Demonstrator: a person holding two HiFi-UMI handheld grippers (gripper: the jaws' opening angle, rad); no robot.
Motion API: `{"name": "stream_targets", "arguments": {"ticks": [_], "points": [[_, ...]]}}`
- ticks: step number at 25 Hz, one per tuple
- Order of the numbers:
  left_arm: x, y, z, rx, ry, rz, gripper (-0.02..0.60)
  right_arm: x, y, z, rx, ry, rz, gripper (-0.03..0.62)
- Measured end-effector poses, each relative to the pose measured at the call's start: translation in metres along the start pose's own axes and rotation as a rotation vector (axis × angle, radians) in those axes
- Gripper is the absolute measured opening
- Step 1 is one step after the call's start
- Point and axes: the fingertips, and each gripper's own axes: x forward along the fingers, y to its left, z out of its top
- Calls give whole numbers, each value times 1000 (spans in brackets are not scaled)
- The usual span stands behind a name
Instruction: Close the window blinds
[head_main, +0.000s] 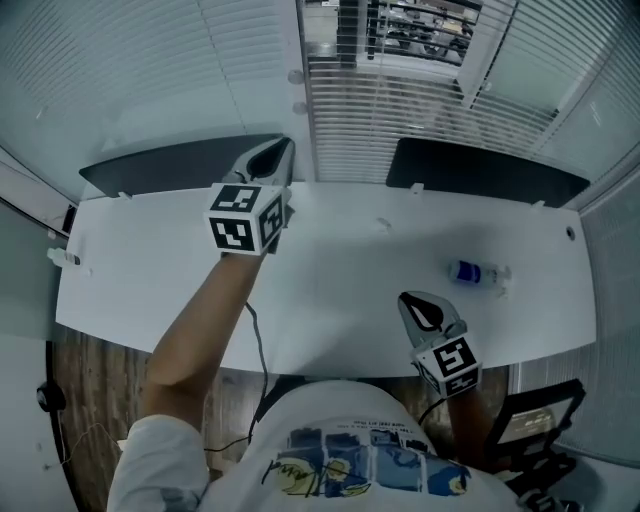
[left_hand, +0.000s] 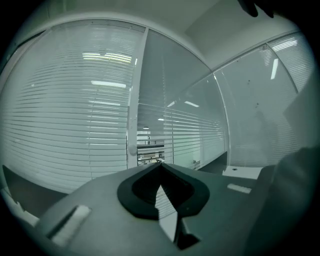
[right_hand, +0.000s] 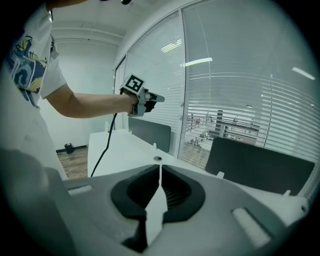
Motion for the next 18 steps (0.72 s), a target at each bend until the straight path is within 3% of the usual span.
{"name": "stream_targets", "arguments": {"ticks": [13,18], "points": [[-88,-100,-40,16,38,-137,6,-14,-14,8,-40,-37,66,6],[-116,-120,-42,-17,54,-189,6,-14,-12,28,-42,-37,88,6]]}}
